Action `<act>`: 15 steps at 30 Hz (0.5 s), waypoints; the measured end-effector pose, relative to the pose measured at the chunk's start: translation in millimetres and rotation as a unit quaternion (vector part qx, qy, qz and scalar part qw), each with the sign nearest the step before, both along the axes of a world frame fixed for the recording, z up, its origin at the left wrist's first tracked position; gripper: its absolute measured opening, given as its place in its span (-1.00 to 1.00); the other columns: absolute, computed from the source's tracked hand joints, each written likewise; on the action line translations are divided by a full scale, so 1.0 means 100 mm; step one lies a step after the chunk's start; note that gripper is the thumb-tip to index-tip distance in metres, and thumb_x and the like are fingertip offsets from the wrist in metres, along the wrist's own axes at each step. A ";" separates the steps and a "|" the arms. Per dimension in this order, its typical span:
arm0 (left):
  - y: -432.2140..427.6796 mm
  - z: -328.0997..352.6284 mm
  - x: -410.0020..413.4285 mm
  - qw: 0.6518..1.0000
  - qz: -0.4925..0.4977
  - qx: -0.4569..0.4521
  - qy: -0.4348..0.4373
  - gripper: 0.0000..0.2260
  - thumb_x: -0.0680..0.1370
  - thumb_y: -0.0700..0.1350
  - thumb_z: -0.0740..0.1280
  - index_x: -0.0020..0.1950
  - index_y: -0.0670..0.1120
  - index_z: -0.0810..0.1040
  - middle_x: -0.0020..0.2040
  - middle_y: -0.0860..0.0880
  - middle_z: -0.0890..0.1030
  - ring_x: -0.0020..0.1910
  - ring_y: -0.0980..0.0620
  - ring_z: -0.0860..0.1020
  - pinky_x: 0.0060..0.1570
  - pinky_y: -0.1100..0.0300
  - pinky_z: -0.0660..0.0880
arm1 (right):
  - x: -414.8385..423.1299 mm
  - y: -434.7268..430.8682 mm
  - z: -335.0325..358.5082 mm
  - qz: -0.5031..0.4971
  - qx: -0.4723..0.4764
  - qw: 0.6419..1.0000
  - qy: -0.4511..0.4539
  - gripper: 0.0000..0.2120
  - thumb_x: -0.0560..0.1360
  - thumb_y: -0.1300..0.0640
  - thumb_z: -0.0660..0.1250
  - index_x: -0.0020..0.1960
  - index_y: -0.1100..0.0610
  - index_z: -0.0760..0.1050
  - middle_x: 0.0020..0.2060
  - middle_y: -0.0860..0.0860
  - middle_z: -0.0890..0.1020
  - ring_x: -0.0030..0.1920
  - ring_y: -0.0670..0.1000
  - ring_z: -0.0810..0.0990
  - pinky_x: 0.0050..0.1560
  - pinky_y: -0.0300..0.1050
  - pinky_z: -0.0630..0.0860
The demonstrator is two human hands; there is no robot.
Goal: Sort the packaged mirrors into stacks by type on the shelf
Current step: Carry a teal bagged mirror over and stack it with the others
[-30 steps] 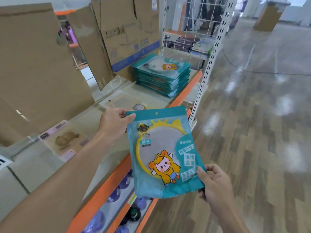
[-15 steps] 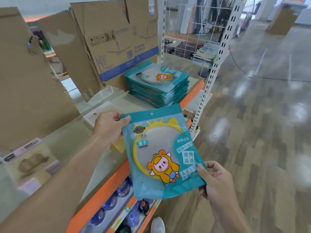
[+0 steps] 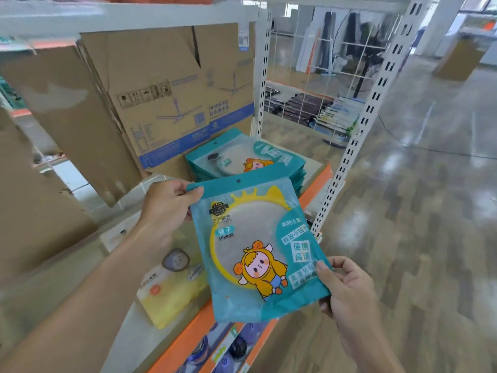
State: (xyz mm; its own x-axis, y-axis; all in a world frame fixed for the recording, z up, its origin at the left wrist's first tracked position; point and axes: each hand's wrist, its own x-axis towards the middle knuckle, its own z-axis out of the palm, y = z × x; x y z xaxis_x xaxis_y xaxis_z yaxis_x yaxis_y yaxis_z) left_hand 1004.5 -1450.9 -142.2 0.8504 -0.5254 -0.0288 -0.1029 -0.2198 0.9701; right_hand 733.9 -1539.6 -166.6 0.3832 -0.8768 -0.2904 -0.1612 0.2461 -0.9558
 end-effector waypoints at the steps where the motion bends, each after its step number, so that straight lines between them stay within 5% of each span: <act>1: -0.04 0.01 0.05 1.000 -0.001 0.002 0.000 -0.93 0.53 -0.13 0.37 -0.11 -0.11 0.60 -0.31 -0.01 0.65 -0.36 0.09 0.58 -0.35 0.21 0.47 | 0.04 -0.05 0.00 0.002 -0.002 1.000 -0.001 -0.89 0.56 0.23 0.26 -0.10 0.27 0.43 -0.36 0.13 0.67 -0.54 -0.04 0.45 -0.63 -0.26 0.34; 15: -0.29 0.10 0.43 0.998 0.065 0.014 -0.021 -0.91 0.51 -0.13 0.39 -0.18 -0.10 0.61 -0.30 -0.09 0.65 -0.39 0.06 0.54 -0.36 0.22 0.46 | 0.59 -0.81 0.10 0.015 -0.019 0.997 -0.073 -0.86 0.53 0.23 0.30 -0.20 0.18 0.48 -0.45 0.09 0.64 -0.61 -0.10 0.40 -0.67 -0.31 0.27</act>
State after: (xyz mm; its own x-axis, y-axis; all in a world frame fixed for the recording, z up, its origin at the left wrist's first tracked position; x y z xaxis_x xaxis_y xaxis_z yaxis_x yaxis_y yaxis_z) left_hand 1047.4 -1480.0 -131.9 0.9118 -0.4107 -0.0056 -0.1119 -0.2614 0.9587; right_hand 792.5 -1620.1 -156.9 0.4459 -0.8734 -0.1960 -0.0264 0.2060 -0.9782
